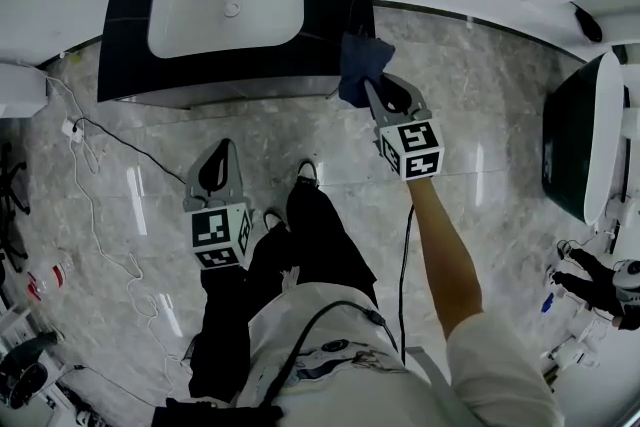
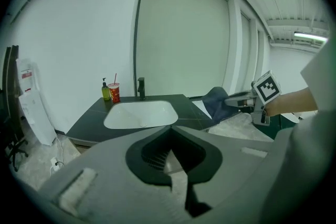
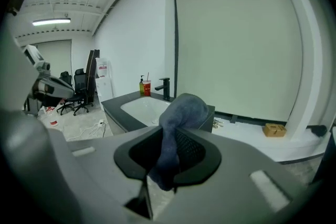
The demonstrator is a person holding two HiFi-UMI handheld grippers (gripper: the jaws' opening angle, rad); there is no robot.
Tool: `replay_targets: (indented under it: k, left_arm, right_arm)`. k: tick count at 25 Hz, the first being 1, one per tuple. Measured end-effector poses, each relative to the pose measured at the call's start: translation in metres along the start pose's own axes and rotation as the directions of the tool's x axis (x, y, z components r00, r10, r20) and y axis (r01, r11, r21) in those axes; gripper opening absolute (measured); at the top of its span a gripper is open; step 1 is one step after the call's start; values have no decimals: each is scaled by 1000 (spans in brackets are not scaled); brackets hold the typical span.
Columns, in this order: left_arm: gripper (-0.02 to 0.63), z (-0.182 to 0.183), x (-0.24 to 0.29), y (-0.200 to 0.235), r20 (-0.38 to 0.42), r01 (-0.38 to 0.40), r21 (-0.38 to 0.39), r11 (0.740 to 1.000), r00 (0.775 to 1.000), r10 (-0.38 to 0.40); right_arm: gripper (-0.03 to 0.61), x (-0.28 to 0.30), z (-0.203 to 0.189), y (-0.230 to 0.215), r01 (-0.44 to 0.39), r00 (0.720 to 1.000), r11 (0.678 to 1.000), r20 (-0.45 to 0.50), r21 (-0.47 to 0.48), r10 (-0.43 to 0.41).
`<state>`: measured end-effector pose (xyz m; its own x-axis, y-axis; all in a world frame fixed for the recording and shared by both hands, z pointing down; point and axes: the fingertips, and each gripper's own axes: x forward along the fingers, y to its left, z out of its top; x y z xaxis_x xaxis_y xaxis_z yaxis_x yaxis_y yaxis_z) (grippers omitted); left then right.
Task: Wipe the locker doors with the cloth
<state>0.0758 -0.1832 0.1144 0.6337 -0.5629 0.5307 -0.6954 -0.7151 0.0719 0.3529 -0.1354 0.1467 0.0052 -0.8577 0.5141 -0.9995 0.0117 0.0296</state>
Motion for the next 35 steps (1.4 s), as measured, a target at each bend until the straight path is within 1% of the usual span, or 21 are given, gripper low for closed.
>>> replay_targets:
  k: [4, 7, 10, 13, 16, 18, 21, 24, 26, 29, 32, 35]
  left_arm:
    - [2, -19, -32, 8, 16, 2, 21, 1000, 1000, -2]
    - [2, -39, -57, 10, 20, 8, 42, 999, 1000, -8]
    - [2, -70, -70, 18, 12, -4, 26, 1000, 1000, 4]
    - [2, -111, -71, 29, 5, -32, 11, 999, 999, 32]
    - [3, -155, -54, 46, 9, -73, 19, 997, 997, 73]
    - [2, -187, -34, 53, 18, -100, 17, 995, 995, 99]
    - [2, -229, 0, 56, 54, -116, 23, 993, 992, 114]
    - [2, -263, 33, 54, 105, -126, 19, 992, 987, 124]
    - [2, -280, 54, 49, 138, -108, 16, 994, 985, 105]
    - [2, -297, 84, 41, 194, -77, 45, 996, 979, 66]
    - [2, -312, 110, 41, 252, -80, 80, 994, 966, 58]
    - [2, -331, 130, 43, 294, -86, 100, 991, 954, 53]
  right_arm:
    - [74, -34, -7, 27, -5, 1000, 1000, 18, -27, 6]
    - [74, -53, -19, 44, -10, 1000, 996, 22, -84, 12]
    - [74, -61, -31, 58, -19, 999, 983, 35, -180, 26]
    - [74, -55, -50, 71, -46, 997, 951, 51, -306, 65]
    - [74, -29, -74, 76, -44, 993, 894, 76, -446, 87]
    - [74, -7, -97, 75, -38, 991, 855, 91, -518, 99]
    - [74, 24, -136, 69, -25, 985, 801, 123, -599, 123]
    - [74, 52, -167, 63, 7, 978, 747, 161, -665, 134]
    - [74, 70, -182, 59, 35, 973, 714, 187, -699, 136]
    - [74, 94, -192, 55, 102, 961, 656, 244, -748, 129]
    - [74, 112, -188, 46, 202, 942, 586, 320, -784, 103]
    - [74, 122, -182, 34, 304, 916, 530, 396, -792, 66]
